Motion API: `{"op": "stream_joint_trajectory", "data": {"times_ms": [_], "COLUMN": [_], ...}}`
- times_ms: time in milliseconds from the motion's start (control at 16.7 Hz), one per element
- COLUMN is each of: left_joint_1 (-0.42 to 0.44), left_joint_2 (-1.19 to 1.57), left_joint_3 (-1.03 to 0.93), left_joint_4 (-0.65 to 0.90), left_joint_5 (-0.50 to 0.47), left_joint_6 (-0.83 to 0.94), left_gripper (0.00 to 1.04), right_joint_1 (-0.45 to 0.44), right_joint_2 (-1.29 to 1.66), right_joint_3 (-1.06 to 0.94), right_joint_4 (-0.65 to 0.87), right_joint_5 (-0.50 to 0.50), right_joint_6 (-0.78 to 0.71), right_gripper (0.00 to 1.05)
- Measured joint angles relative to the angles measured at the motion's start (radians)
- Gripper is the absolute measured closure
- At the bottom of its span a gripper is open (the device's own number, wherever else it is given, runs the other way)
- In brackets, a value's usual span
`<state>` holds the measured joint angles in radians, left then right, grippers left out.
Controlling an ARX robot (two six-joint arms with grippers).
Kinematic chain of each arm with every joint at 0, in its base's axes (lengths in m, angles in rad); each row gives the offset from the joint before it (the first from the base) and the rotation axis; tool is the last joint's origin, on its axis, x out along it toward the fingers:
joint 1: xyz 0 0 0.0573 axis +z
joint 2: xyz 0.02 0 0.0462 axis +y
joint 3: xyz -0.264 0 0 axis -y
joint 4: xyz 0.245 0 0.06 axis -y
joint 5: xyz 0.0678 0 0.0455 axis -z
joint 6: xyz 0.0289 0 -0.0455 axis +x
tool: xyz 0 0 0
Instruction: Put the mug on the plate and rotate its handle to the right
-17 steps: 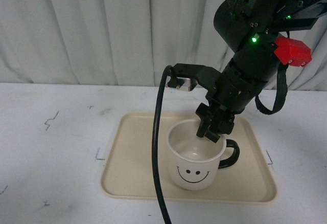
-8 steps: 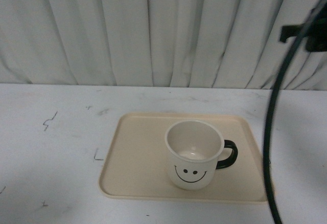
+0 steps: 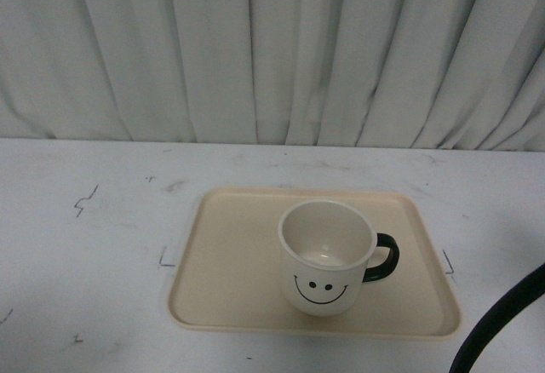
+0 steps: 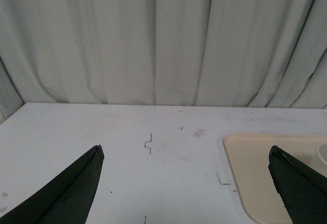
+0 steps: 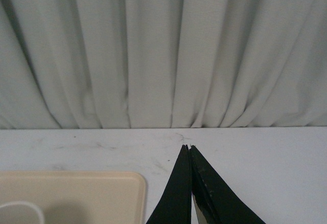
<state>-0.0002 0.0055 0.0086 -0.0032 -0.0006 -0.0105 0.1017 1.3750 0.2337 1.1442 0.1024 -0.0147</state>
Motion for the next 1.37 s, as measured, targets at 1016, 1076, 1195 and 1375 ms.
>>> {"op": "stream_joint_trajectory", "data": {"times_ms": [1016, 1076, 1195, 1375], "left_joint_1": [0.0, 0.0, 0.0, 0.0], "left_joint_2": [0.0, 0.0, 0.0, 0.0], "left_joint_3": [0.0, 0.0, 0.0, 0.0], "left_joint_4": [0.0, 0.0, 0.0, 0.0], "left_joint_5": [0.0, 0.0, 0.0, 0.0], "left_joint_6": [0.0, 0.0, 0.0, 0.0], "left_gripper": [0.07, 0.07, 0.07, 0.07], "right_joint_1": [-0.102, -0.102, -0.102, -0.102], "right_joint_2": [-0.732, -0.768, -0.852, -0.963], "right_joint_3": [-0.222, -0.222, -0.222, -0.222], "right_joint_4": [-0.52, -0.55, -0.628, -0.733], "right_joint_5": [-0.1, -0.1, -0.1, -0.1], "right_joint_6": [0.0, 0.0, 0.0, 0.001], "right_gripper": [1.03, 1.03, 1.03, 1.03]}}
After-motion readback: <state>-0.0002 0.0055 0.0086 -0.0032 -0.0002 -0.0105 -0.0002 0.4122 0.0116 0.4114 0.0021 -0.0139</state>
